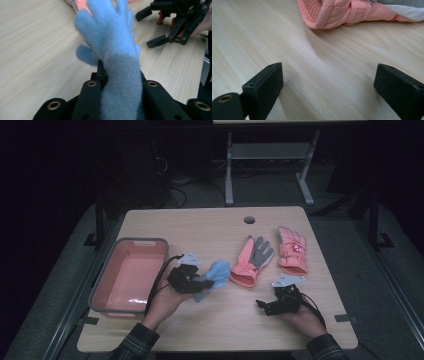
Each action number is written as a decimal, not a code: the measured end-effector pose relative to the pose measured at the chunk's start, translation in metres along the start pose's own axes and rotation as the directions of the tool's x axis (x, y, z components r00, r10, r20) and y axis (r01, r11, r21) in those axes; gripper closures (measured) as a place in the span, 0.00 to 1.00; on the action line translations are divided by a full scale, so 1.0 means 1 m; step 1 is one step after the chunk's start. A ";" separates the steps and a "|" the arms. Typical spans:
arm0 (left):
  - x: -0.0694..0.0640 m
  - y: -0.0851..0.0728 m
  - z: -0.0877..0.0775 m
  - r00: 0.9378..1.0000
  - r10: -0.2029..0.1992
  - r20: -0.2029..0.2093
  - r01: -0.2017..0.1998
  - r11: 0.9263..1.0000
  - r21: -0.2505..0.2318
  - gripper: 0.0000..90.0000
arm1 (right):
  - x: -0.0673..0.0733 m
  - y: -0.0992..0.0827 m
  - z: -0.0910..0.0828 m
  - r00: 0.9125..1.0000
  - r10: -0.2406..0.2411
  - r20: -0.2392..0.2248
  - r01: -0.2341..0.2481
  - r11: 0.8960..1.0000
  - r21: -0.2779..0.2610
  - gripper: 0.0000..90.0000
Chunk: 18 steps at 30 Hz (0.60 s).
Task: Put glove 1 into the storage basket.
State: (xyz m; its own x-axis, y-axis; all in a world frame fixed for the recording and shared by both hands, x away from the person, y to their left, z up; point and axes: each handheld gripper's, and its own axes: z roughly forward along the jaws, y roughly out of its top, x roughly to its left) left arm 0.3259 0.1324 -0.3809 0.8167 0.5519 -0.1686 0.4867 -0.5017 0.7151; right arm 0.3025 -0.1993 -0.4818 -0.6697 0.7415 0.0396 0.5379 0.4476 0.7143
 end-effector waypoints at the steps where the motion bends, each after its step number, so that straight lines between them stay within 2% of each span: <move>1: 0.002 0.001 -0.002 1.000 -0.003 -0.003 0.003 1.000 0.001 0.84 | 0.000 0.000 0.000 1.000 -0.001 0.000 0.001 1.000 0.000 0.09; 6: 0.013 0.007 -0.013 1.000 -0.018 -0.015 0.018 1.000 -0.007 0.84 | 0.000 0.000 0.000 1.000 -0.001 0.000 0.001 1.000 -0.001 0.09; 8: 0.017 0.010 -0.017 1.000 -0.007 -0.025 0.007 1.000 -0.001 0.84 | 0.000 0.000 0.000 1.000 -0.001 0.000 0.001 1.000 -0.001 0.09; 18: 0.036 0.017 -0.039 0.997 -0.020 -0.073 0.018 1.000 -0.017 0.84 | 0.000 0.000 0.000 1.000 -0.001 0.000 0.001 1.000 -0.001 0.09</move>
State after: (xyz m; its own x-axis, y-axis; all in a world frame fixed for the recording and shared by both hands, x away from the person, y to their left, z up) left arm 0.3513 0.1702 -0.3485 0.7821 0.6089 -0.1325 0.4963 -0.4801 0.7233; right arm 0.3026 -0.1993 -0.4818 -0.6704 0.7410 0.0390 0.5369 0.4480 0.7149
